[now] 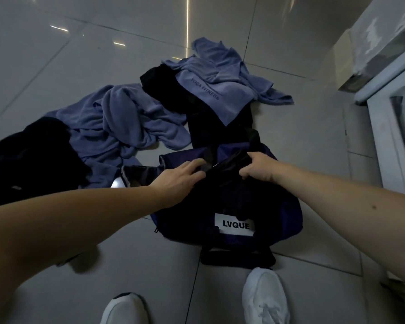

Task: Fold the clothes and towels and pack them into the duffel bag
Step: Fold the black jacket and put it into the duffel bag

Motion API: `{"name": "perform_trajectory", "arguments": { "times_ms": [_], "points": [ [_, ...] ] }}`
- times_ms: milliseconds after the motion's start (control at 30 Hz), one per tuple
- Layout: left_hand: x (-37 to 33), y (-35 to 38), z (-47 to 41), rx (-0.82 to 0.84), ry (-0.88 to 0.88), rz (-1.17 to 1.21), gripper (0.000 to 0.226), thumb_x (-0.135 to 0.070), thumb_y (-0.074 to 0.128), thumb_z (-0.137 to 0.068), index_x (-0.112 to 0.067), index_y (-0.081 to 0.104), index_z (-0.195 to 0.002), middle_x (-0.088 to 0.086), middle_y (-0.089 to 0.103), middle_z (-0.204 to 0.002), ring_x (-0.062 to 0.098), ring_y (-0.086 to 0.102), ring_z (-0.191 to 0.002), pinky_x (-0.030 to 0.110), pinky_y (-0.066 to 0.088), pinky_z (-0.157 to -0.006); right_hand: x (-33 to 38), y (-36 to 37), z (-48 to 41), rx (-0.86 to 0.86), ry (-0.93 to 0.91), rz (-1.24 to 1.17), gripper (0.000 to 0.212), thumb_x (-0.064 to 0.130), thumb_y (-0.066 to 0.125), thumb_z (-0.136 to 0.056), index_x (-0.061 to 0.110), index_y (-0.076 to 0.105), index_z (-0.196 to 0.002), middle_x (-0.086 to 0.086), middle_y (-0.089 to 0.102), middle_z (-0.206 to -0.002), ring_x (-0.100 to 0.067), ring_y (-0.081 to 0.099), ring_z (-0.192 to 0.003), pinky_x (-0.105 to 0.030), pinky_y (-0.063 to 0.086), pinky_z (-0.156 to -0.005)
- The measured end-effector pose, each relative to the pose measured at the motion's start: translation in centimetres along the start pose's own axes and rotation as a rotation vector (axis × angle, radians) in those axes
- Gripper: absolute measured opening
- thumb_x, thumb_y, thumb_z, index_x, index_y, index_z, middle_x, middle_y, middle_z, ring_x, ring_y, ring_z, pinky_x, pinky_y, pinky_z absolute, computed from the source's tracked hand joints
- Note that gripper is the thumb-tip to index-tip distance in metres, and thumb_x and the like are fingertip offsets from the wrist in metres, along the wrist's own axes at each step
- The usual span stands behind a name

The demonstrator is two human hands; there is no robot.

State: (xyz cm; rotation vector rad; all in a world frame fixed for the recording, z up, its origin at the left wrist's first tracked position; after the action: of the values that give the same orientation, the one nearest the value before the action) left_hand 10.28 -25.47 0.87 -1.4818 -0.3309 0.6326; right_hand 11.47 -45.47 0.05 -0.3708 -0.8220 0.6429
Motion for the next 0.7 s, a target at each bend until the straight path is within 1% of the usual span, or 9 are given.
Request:
{"name": "perform_trajectory", "arguments": {
  "times_ms": [67,133,267,300,400,433,533,600,700],
  "points": [
    [-0.3,1.2,-0.4,0.066,0.071,-0.083,0.047,-0.015,0.056,-0.094,-0.022,0.045,-0.139,-0.001,0.018,-0.159,0.025,0.033,-0.136,0.039,0.055,-0.08,0.2,0.4,0.2,0.023,-0.038,-0.001,0.016,0.002,0.067,-0.072,0.014,0.061,-0.08,-0.002,0.06,-0.071,-0.018,0.06,-0.066,-0.026,0.051,-0.061],
    [0.0,1.9,-1.0,0.151,0.023,-0.109,0.055,-0.011,0.052,-0.096,-0.02,0.037,-0.148,-0.004,0.015,-0.161,0.023,0.03,-0.137,0.038,0.054,-0.086,0.3,0.6,0.5,0.017,-0.085,0.003,0.02,0.003,0.067,-0.073,0.015,0.065,-0.089,0.001,0.063,-0.074,-0.015,0.062,-0.069,-0.024,0.053,-0.063],
    [1.3,2.1,-1.6,0.214,-0.115,-0.066,0.065,-0.006,0.046,-0.098,-0.017,0.02,-0.156,-0.009,0.008,-0.162,0.023,0.036,-0.13,0.037,0.052,-0.074,0.5,1.5,1.6,0.017,-0.228,0.155,0.043,0.016,0.07,-0.073,0.034,0.064,-0.112,0.01,0.071,-0.095,-0.008,0.067,-0.089,-0.024,0.055,-0.081],
    [1.5,2.2,-1.6,0.225,-0.136,-0.059,0.066,-0.005,0.046,-0.098,-0.017,0.019,-0.156,-0.01,0.007,-0.162,0.023,0.038,-0.127,0.037,0.051,-0.072,0.7,1.7,2.1,0.013,-0.263,0.187,0.048,0.018,0.071,-0.073,0.032,0.062,-0.118,0.011,0.07,-0.101,-0.008,0.066,-0.095,-0.025,0.054,-0.088],
    [2.1,2.9,-1.7,0.258,-0.174,-0.036,0.067,-0.004,0.046,-0.097,-0.017,0.018,-0.157,-0.012,0.004,-0.163,0.023,0.043,-0.123,0.036,0.045,-0.066,1.1,1.8,3.3,-0.012,-0.329,0.161,0.067,0.009,0.072,-0.077,0.023,0.053,-0.139,0.009,0.061,-0.115,-0.005,0.057,-0.109,-0.006,0.041,-0.094],
    [2.1,3.1,-1.6,0.268,-0.181,-0.024,0.067,-0.006,0.045,-0.097,-0.018,0.018,-0.157,-0.012,0.004,-0.163,0.022,0.043,-0.122,0.036,0.043,-0.066,1.3,1.7,3.4,-0.037,-0.357,0.145,0.071,0.008,0.072,-0.076,0.022,0.05,-0.143,0.008,0.059,-0.122,-0.005,0.055,-0.115,-0.006,0.039,-0.098],
    [2.6,3.6,-1.6,0.276,-0.21,0.05,0.064,-0.016,0.042,-0.097,-0.022,0.018,-0.156,-0.015,0.008,-0.163,0.022,0.044,-0.123,0.037,0.044,-0.071,2.4,0.9,4.0,-0.171,-0.527,0.156,0.063,0.012,0.074,-0.074,0.022,0.056,-0.133,0.01,0.056,-0.131,-0.008,0.055,-0.122,-0.03,0.044,-0.108],
    [2.9,4.0,-1.4,0.284,-0.212,0.094,0.063,-0.022,0.043,-0.095,-0.023,0.024,-0.155,-0.015,0.009,-0.162,0.023,0.044,-0.125,0.043,0.05,-0.081,3.6,1.1,4.6,-0.247,-0.659,0.217,0.05,0.015,0.074,-0.077,0.023,0.058,-0.124,0.013,0.058,-0.124,-0.007,0.058,-0.117,-0.033,0.049,-0.1],
    [3.5,4.4,-1.2,0.281,-0.223,0.156,0.062,-0.024,0.048,-0.095,-0.023,0.028,-0.154,-0.011,0.011,-0.162,0.025,0.043,-0.129,0.048,0.051,-0.092,5.5,2.1,5.2,-0.341,-0.765,0.383,0.038,0.025,0.065,-0.084,0.022,0.058,-0.122,0.009,0.057,-0.127,-0.013,0.058,-0.119,-0.038,0.056,-0.088]
  ]
}}
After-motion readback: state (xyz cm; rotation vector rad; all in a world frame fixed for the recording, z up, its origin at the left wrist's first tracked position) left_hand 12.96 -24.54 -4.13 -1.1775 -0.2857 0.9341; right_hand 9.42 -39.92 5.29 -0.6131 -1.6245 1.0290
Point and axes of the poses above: each hand's wrist, its own z-axis away from the middle knuckle, its own y-axis out of the palm, x = y × z, the point moved 10 cm from there along -z, towards the middle knuckle
